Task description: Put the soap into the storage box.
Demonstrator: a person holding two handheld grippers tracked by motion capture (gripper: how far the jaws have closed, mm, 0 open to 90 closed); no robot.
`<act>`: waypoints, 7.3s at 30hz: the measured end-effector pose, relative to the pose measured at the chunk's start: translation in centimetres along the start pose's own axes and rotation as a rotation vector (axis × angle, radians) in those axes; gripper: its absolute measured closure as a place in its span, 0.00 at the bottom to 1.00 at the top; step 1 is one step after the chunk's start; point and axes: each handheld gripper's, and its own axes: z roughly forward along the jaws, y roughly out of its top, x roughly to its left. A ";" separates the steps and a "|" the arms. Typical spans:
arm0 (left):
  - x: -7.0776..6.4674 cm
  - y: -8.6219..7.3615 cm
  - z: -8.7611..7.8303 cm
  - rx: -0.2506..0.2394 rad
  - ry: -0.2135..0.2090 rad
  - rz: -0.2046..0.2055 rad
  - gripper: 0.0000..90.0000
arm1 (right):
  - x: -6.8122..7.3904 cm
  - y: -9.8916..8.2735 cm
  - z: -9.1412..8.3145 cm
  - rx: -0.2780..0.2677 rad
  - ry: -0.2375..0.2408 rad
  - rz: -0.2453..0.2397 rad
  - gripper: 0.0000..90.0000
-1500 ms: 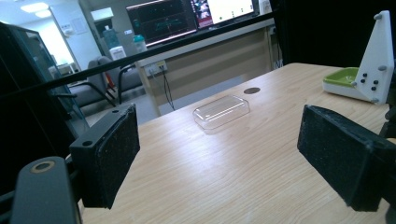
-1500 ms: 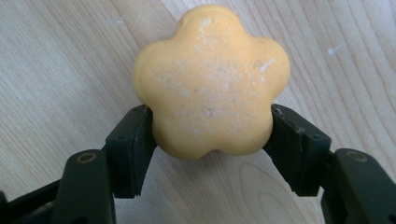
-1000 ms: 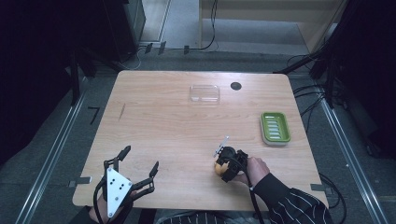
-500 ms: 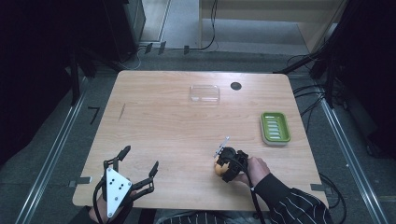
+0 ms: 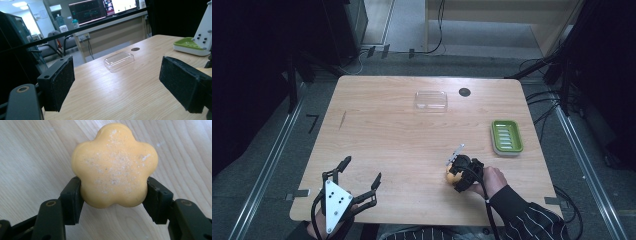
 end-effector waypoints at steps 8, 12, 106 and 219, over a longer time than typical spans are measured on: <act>0.0 0.0 0.0 -0.001 -0.001 0.000 0.14 | -1.4 -1.4 -0.2 -0.001 -0.016 0.033 0.45; -0.1 0.0 0.0 -0.001 0.000 -0.001 0.14 | -1.9 -2.0 -0.4 0.004 -0.020 0.053 0.45; -0.1 0.0 0.1 0.007 -0.002 0.008 0.14 | -16.0 -5.5 -3.7 -0.048 -0.239 0.419 0.45; 0.0 0.0 -0.1 0.004 0.004 0.006 0.14 | -18.2 -3.8 -1.7 0.074 -0.217 0.435 0.16</act>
